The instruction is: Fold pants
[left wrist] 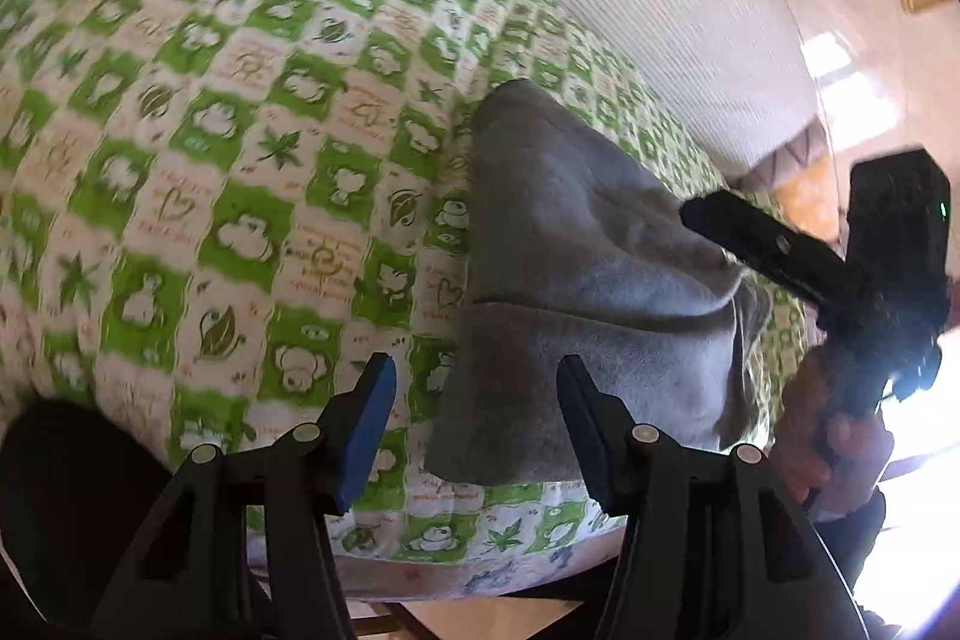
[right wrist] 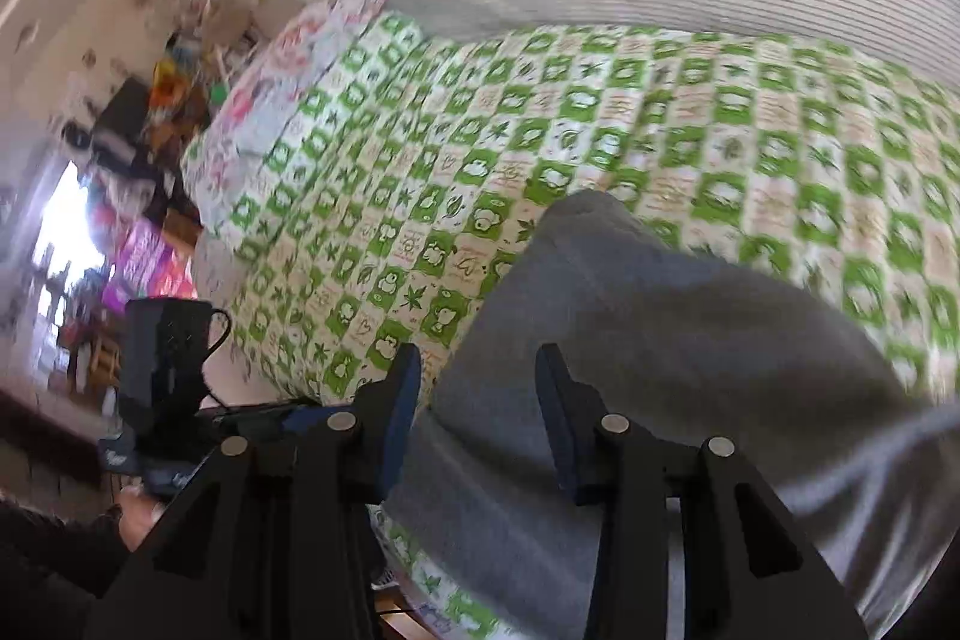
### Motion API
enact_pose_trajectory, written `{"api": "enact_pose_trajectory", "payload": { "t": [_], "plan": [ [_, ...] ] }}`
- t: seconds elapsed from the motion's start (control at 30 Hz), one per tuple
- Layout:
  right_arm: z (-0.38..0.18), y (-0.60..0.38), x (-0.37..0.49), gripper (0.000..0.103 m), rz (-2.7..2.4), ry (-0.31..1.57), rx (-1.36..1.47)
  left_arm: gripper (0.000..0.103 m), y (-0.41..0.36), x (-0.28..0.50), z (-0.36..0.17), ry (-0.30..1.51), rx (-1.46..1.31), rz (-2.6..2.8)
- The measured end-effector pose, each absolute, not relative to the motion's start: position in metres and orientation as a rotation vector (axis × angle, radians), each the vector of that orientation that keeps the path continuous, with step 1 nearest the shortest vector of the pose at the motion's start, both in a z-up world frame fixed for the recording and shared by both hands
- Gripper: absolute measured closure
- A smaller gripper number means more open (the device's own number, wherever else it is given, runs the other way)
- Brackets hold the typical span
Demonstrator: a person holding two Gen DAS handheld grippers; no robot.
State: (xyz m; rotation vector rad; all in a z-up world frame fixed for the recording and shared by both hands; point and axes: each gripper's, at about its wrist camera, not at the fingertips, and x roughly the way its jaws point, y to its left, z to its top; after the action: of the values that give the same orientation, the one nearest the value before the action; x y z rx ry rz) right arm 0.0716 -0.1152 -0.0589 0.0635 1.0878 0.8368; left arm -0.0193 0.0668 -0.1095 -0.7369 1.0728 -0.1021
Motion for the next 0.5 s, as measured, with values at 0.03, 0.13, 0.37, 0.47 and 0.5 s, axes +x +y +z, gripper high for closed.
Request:
{"api": "enact_pose_trajectory", "payload": {
  "t": [0.03,0.13,0.37,0.47,0.5],
  "plan": [
    [-0.060,-0.111,0.076,0.060,0.841,1.098,0.045,0.046,0.064,-0.022,-0.110,1.072,-0.745,-0.086],
    [-0.063,-0.101,0.093,0.055,0.866,1.125,-0.012,0.046,0.057,-0.023,-0.119,1.094,-0.780,-0.048],
    [-0.070,-0.075,0.135,0.052,0.859,1.146,-0.153,0.045,0.042,-0.022,-0.137,1.137,-0.822,-0.034],
    [-0.079,-0.064,0.147,0.048,0.843,1.149,-0.230,0.045,0.039,-0.019,-0.141,1.144,-0.815,-0.030],
    [-0.083,-0.061,0.151,0.047,0.838,1.152,-0.249,0.045,0.039,-0.019,-0.142,1.143,-0.821,-0.030]
  ]
}}
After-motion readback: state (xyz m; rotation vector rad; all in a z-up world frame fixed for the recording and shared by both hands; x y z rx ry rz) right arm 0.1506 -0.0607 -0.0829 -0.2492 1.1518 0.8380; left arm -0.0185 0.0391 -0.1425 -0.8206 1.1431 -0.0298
